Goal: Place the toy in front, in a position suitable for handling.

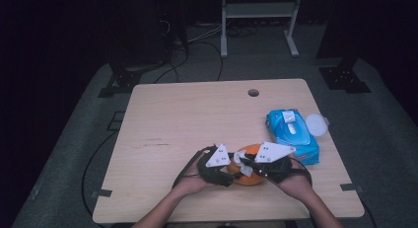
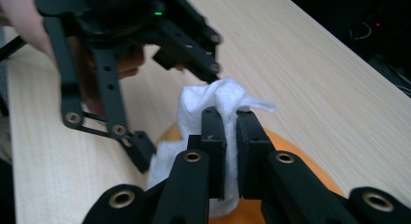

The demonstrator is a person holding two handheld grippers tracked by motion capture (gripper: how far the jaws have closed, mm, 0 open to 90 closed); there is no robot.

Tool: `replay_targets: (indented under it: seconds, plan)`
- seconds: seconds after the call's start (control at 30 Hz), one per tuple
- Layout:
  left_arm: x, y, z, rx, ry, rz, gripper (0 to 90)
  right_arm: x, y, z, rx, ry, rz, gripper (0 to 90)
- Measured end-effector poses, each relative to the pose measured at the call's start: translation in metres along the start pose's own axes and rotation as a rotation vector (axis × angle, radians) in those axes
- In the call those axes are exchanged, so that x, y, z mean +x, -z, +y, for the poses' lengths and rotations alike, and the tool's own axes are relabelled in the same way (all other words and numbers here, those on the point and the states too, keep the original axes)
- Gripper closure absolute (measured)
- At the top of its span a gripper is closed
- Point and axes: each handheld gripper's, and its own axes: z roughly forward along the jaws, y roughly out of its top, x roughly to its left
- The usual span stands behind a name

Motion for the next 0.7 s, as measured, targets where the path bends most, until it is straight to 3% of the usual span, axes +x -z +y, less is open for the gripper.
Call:
replay_targets:
  seconds: [0.17,0.2,0.27,0.33,0.4,0.43,0.47,0.5,0.53,0.6,0.67,0.7]
  plan:
    - [0.002,-0.001,-0.001,-0.016,0.029,-0.015,34.0,-0.028,0.013,-0.015,0.0,-0.091,-0.041,83.2]
    - [0.004,-0.001,-0.001,-0.022,0.058,-0.036,30.1,-0.031,0.015,-0.017,0.001,-0.101,-0.044,83.3]
    - [0.012,-0.004,-0.003,-0.03,0.189,-0.091,19.0,-0.034,0.018,-0.02,0.001,-0.118,-0.042,83.3]
    - [0.018,-0.008,-0.004,-0.008,0.272,-0.122,10.9,-0.032,0.017,-0.02,0.006,-0.113,-0.037,83.3]
    - [0.019,-0.011,-0.005,-0.005,0.304,-0.139,12.6,-0.027,0.015,-0.017,0.007,-0.097,-0.031,83.3]
    - [0.018,-0.01,-0.005,-0.015,0.288,-0.131,17.2,-0.024,0.014,-0.014,0.01,-0.085,-0.032,83.3]
    - [0.016,-0.008,-0.004,-0.025,0.251,-0.105,30.9,-0.019,0.012,-0.01,0.008,-0.067,-0.034,83.3]
    - [0.013,-0.004,-0.002,-0.055,0.215,-0.08,30.9,-0.019,0.012,-0.01,0.008,-0.067,-0.034,83.3]
    - [0.011,-0.001,0.001,-0.075,0.182,-0.06,36.4,-0.016,0.013,-0.008,-0.002,-0.062,-0.032,83.4]
    - [0.005,0.003,0.007,-0.091,0.091,-0.004,39.7,-0.01,0.013,-0.001,-0.027,-0.053,-0.008,83.4]
    - [-0.002,0.004,0.011,-0.07,-0.005,0.034,40.6,0.0,0.009,0.005,-0.042,-0.034,0.03,83.4]
    - [-0.004,0.004,0.011,-0.053,-0.038,0.04,40.8,0.009,0.001,0.009,-0.018,0.013,0.035,83.4]
